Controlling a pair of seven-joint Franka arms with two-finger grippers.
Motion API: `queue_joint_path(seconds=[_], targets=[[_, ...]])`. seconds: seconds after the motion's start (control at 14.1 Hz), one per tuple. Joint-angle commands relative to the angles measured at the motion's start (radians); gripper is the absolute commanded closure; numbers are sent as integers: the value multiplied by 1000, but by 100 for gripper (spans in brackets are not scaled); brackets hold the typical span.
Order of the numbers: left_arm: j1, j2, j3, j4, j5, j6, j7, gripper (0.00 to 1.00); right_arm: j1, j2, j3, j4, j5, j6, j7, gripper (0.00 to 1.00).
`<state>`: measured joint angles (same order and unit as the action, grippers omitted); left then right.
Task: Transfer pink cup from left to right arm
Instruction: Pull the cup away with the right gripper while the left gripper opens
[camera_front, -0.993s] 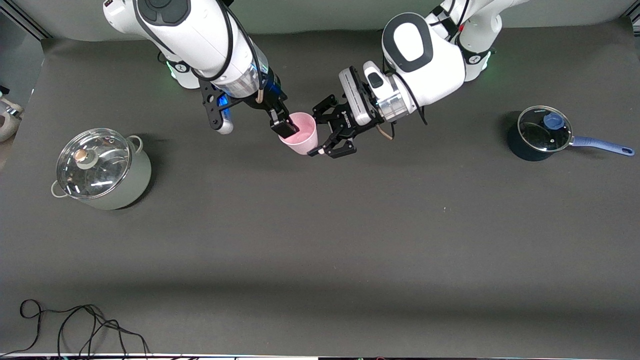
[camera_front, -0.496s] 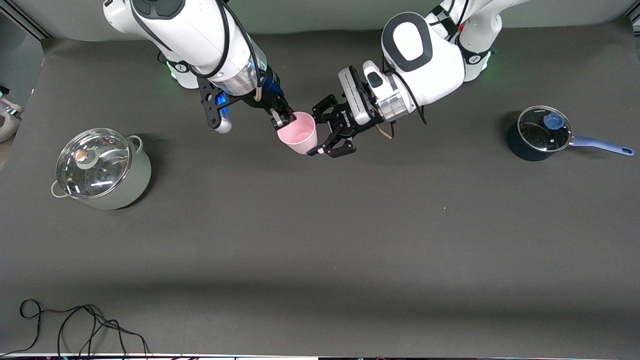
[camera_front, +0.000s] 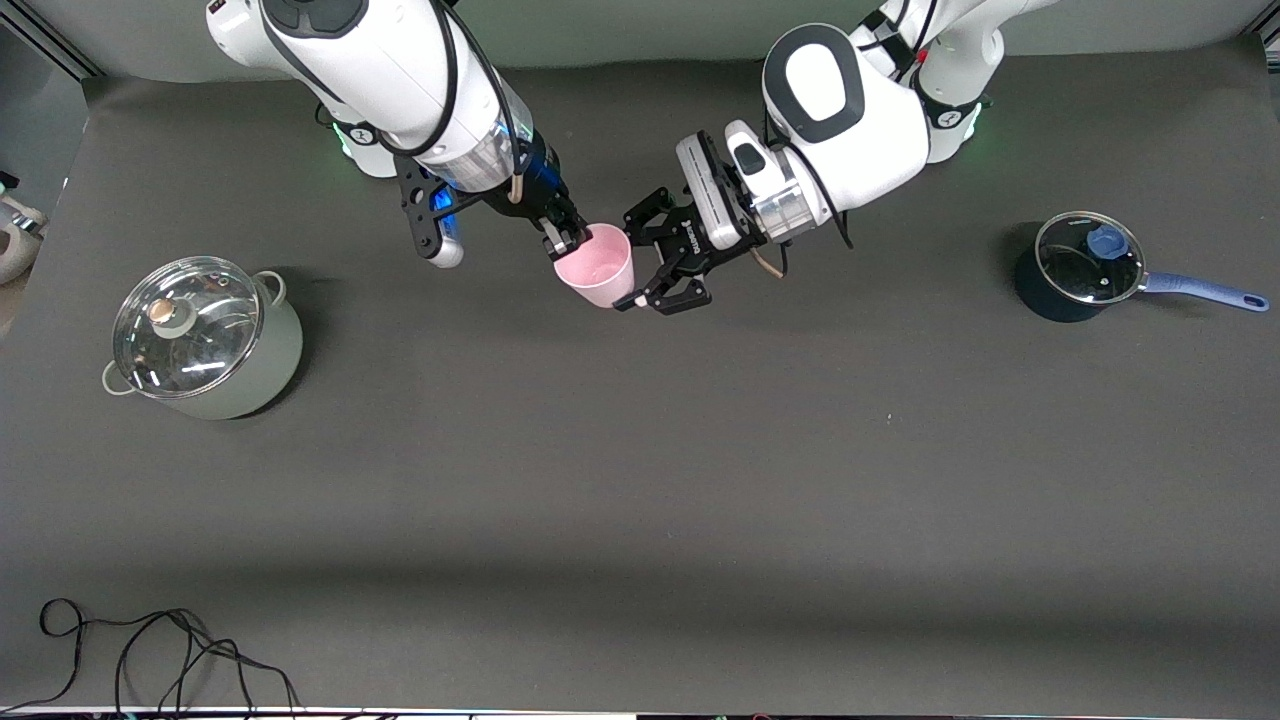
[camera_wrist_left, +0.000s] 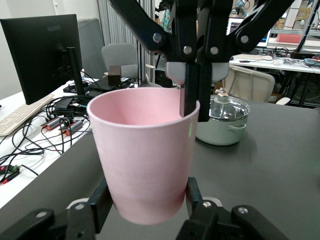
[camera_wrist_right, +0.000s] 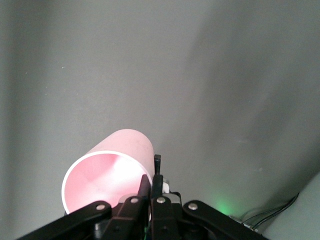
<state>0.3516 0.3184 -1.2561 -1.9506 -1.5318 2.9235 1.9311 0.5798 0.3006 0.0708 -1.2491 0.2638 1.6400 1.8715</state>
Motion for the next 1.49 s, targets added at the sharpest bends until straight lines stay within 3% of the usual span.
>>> queue_joint_path(seconds=[0.0,0.28,0.5,0.64,0.85,0.99,1.13,1.42], targets=[[1,-22,3,12,-14,22,-17,2,-11,11,-16,34,-11,-28,-109,100],[15,-15,9,10,-11,19,-12,2,-81,-11,-23,37,-12,-51,-205,100],[53,10,29,1,-11,-3,-20,2,-141,-46,-46,28,-18,-168,-453,100],[102,46,29,-2,-8,-53,-24,2,-144,-70,-136,13,-23,-242,-628,100],[214,60,35,-43,5,-234,-82,2,-143,-112,-268,-28,-24,-276,-906,100],[300,60,35,-70,124,-381,-205,2,-140,-158,-334,-102,-60,-275,-1105,100],[378,59,46,-74,330,-556,-453,2,-140,-188,-374,-166,-122,-264,-1289,100],[558,48,64,-19,687,-954,-840,1,-138,-228,-443,-329,-140,-131,-1465,100]])
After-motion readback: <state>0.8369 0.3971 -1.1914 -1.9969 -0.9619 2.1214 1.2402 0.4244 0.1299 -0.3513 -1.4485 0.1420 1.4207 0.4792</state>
